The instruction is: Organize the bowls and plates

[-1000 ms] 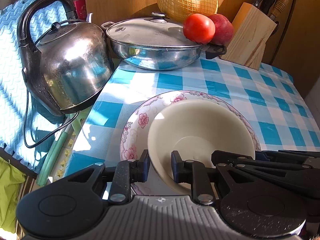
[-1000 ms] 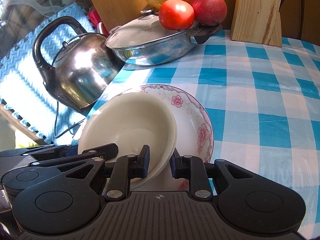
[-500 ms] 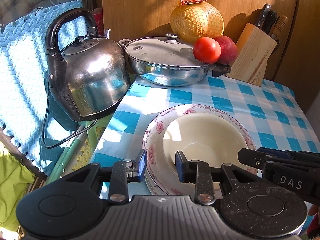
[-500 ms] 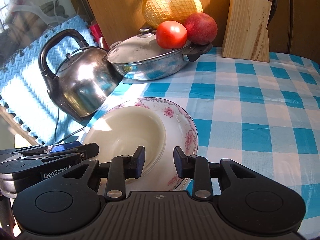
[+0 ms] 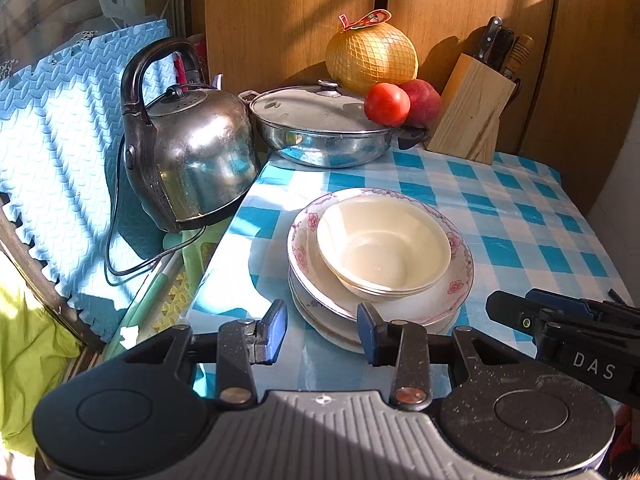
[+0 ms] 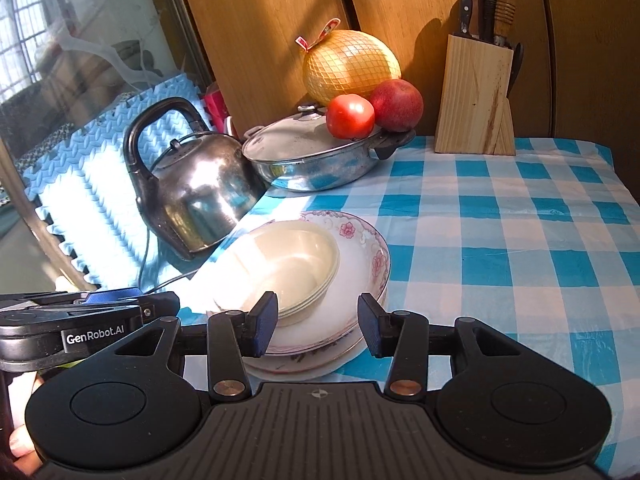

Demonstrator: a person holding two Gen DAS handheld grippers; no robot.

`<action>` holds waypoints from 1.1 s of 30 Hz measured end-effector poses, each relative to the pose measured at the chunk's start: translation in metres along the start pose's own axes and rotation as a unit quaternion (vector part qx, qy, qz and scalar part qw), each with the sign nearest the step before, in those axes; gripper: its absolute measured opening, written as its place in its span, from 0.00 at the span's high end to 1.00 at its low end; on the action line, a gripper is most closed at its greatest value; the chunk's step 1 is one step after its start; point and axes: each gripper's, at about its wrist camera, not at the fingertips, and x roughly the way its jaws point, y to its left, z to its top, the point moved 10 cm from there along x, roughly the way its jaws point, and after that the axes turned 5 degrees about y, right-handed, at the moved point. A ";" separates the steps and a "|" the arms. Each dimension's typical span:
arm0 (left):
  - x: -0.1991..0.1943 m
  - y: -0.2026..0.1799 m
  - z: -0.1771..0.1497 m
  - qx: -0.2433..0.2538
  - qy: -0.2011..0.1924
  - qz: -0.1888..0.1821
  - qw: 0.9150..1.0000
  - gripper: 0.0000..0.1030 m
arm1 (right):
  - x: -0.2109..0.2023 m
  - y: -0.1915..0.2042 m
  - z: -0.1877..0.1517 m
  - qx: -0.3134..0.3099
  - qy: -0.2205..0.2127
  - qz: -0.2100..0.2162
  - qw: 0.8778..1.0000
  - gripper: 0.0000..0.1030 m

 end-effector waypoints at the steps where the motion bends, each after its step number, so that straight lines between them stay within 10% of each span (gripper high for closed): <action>1: 0.001 -0.003 -0.008 0.005 0.009 -0.003 1.000 0.69 | -0.002 -0.001 -0.005 0.003 0.001 -0.003 1.000 0.49; 33: 0.027 -0.038 -0.063 0.042 0.070 -0.035 0.996 0.62 | 0.001 -0.019 -0.080 0.043 0.059 -0.055 0.996 0.43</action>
